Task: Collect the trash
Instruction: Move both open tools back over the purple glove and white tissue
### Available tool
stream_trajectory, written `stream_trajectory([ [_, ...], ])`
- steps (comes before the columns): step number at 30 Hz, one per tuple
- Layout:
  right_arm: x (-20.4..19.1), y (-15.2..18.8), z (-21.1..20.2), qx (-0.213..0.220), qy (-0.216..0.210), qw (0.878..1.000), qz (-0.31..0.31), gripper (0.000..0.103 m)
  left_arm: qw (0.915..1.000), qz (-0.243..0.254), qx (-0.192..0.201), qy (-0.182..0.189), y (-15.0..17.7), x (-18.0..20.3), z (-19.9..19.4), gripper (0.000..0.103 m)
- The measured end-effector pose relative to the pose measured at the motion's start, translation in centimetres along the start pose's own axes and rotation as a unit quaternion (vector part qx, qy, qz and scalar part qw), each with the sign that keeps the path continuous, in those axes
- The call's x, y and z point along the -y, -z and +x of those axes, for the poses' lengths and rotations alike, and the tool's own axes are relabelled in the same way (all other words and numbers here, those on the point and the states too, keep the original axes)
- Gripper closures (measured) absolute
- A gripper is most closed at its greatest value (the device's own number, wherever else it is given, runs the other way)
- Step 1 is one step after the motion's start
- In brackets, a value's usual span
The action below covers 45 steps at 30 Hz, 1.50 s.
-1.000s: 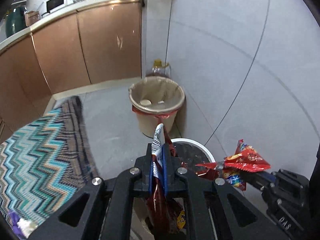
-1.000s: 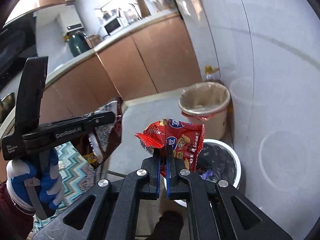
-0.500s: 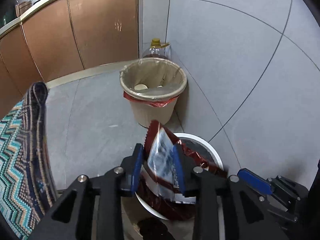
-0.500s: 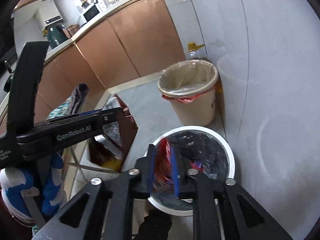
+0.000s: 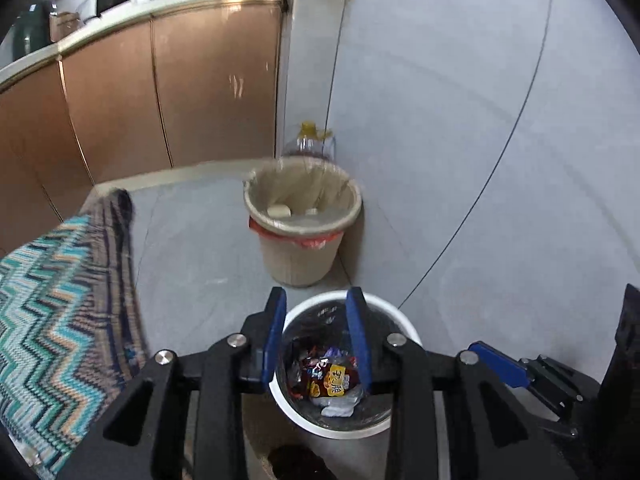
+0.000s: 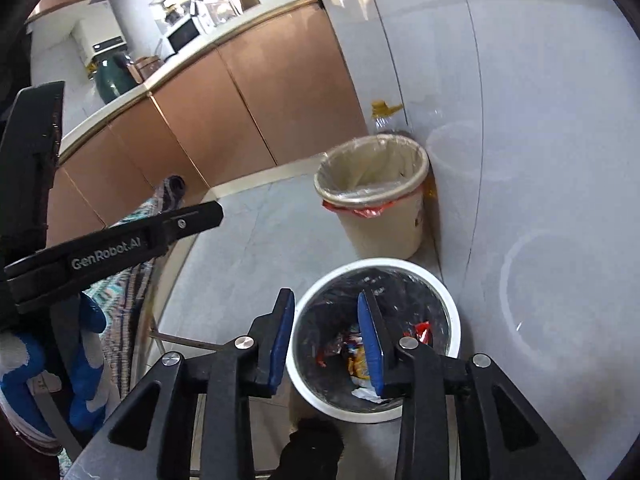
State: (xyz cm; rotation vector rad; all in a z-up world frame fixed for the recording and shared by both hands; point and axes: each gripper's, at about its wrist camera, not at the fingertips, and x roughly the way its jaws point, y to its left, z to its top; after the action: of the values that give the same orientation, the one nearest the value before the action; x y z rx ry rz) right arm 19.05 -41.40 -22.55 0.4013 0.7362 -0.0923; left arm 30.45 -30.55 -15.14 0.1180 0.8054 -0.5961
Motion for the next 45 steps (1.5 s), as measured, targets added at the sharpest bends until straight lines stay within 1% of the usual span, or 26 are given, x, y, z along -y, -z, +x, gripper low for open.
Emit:
stream_trajectory([
  [2, -1.1, -0.2, -1.5, 0.012, -0.002, 1.0, -0.008, 0.069, 0.9998, -0.002, 0.02, -0.001, -0.1, -0.5, -2.4, 0.073],
  [5, -2.7, -0.6, -3.9, 0.033, -0.009, 0.999, -0.016, 0.067, 0.9994, -0.003, 0.035, -0.002, 0.0, -1.3, -5.7, 0.073],
  [6, -3.0, -0.6, -4.5, 0.038, -0.01, 0.999, -0.018, 0.067, 0.9992, -0.004, 0.04, -0.002, 0.2, -1.6, -7.0, 0.07],
  [8, -4.2, -0.8, -6.4, 0.053, -0.015, 0.998, -0.027, 0.066, 0.9987, -0.004, 0.05, -0.006, 0.4, -2.1, -9.0, 0.069],
  [12, -6.6, -1.0, -9.7, 0.077, -0.023, 0.996, -0.048, 0.066, 0.997, -0.004, 0.075, -0.02, 1.4, -3.2, -13.0, 0.069],
  [13, -7.2, -1.0, -10.5, 0.083, -0.026, 0.995, -0.054, 0.066, 0.9962, -0.005, 0.084, -0.025, 1.8, -3.8, -14.7, 0.069],
  [17, -10.1, -0.9, -13.7, 0.104, -0.042, 0.99, -0.08, 0.064, 0.9936, -0.014, 0.104, -0.042, 3.0, -5.7, -18.7, 0.068],
  [20, -12.1, -0.6, -15.8, 0.119, -0.055, 0.986, -0.1, 0.064, 0.9907, -0.022, 0.119, -0.061, 4.1, -7.2, -21.3, 0.057],
  [21, -12.6, -0.6, -16.4, 0.123, -0.058, 0.985, -0.104, 0.063, 0.9898, -0.024, 0.124, -0.065, 4.5, -7.6, -22.1, 0.057],
  [24, -14.4, -0.4, -18.5, 0.137, -0.069, 0.981, -0.12, 0.062, 0.9859, -0.033, 0.144, -0.079, 5.7, -9.2, -25.0, 0.056],
  [29, -17.0, 0.4, -21.5, 0.161, -0.087, 0.973, -0.137, 0.049, 0.9758, -0.05, 0.183, -0.109, 8.2, -11.4, -30.0, 0.056],
  [32, -18.5, 0.9, -22.8, 0.169, -0.095, 0.97, -0.148, 0.044, 0.9666, -0.056, 0.213, -0.131, 9.7, -12.6, -32.9, 0.056],
  [35, -19.9, 1.6, -24.1, 0.174, -0.103, 0.966, -0.16, 0.042, 0.9574, -0.068, 0.238, -0.148, 11.1, -13.9, -35.6, 0.056],
  [37, -20.9, 2.0, -24.7, 0.176, -0.109, 0.964, -0.169, 0.041, 0.9527, -0.075, 0.247, -0.161, 12.1, -14.8, -37.3, 0.055],
  [40, -21.4, 2.3, -25.0, 0.175, -0.116, 0.961, -0.18, 0.041, 0.9495, -0.085, 0.25, -0.17, 13.4, -16.0, -38.8, 0.055],
  [45, -22.4, 2.7, -24.8, 0.169, -0.133, 0.956, -0.198, 0.041, 0.9479, -0.103, 0.241, -0.18, 14.9, -18.0, -39.7, 0.053],
])
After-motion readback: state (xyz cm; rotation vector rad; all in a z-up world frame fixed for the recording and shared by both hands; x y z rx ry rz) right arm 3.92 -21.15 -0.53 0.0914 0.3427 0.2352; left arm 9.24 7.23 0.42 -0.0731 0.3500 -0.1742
